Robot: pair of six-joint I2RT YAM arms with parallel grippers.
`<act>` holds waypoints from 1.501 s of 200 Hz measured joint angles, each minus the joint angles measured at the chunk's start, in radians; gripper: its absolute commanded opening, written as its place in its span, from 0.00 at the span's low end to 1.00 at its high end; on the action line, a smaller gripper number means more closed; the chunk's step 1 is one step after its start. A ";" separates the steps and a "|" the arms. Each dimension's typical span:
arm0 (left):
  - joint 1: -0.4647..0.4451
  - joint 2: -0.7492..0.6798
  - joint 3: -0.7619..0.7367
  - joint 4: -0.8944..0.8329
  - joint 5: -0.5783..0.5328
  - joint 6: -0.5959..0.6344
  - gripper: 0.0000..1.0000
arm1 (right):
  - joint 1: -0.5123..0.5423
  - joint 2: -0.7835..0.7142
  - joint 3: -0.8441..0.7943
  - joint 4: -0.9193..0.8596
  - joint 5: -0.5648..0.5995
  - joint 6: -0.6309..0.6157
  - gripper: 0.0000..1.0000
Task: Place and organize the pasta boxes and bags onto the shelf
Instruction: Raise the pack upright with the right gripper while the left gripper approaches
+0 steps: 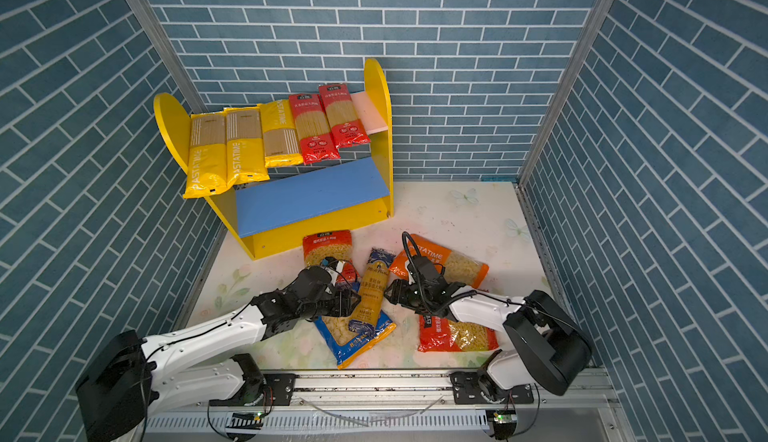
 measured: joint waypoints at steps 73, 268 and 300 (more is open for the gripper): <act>-0.008 0.082 -0.066 0.185 0.044 -0.058 0.27 | 0.013 0.232 -0.004 0.420 -0.067 0.170 0.50; 0.126 -0.323 -0.064 0.119 0.078 -0.128 0.87 | 0.027 -0.100 -0.038 0.336 -0.140 0.053 0.11; 0.187 -0.307 -0.108 0.267 0.137 -0.210 0.90 | 0.034 -0.193 0.004 0.296 -0.196 0.035 0.11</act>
